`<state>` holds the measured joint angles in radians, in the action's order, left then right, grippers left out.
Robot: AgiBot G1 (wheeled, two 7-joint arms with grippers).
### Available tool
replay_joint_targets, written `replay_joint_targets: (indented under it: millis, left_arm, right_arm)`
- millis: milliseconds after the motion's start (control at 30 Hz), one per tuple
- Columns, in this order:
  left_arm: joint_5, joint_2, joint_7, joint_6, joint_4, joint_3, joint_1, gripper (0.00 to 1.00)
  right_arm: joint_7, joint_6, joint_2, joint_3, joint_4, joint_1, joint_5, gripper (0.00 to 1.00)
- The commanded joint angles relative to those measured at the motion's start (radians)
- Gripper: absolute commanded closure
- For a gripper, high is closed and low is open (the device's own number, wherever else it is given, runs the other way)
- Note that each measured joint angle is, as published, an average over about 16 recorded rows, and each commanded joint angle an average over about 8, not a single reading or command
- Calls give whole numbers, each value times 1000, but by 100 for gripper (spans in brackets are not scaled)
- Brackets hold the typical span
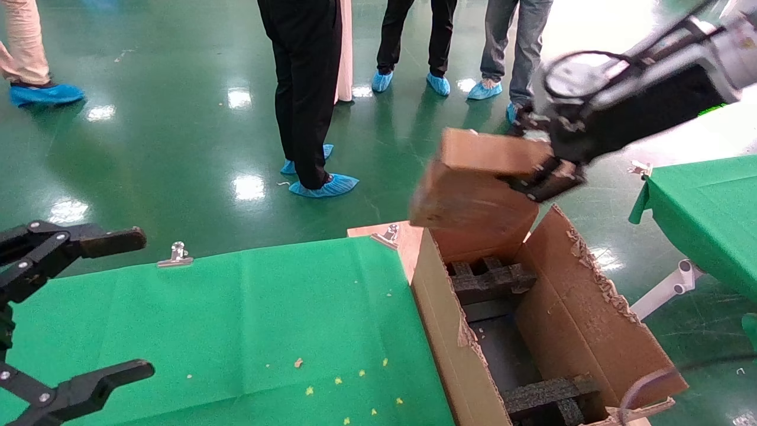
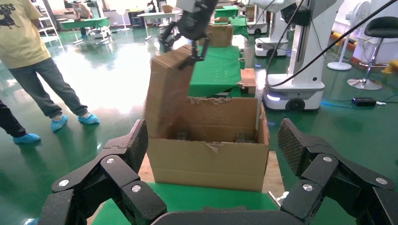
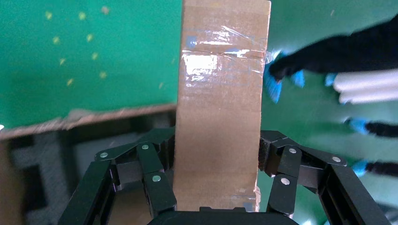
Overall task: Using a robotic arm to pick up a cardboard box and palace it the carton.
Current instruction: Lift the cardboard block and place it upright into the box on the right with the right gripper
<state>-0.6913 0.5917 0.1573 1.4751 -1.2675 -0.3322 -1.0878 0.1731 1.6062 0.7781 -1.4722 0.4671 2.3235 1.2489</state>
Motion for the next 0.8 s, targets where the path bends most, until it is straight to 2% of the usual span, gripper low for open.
replay_joint_targets:
  millis: [33,267,500,633,800]
  left_arm:
    - [0,0,0,0,0,0,0,0]
    - [0,0,0,0,0,0,0,0]
    - [0,0,0,0,0,0,0,0]
    - [1,0,0,0,0,0,0,0]
    - [1,0,0,0,0,0,0,0]
  right_arm:
    - [-22,0,-43,-42,37,11,-16,100]
    - [-79,-3,-150,-200,116,53,-55,100]
    - [-108,-7,-202,-332,161,89,-71,100]
    - [-110,-8,-210,-371,177,99,-75,100]
    - [-110,-16,-205,-370,178,96,-72,100]
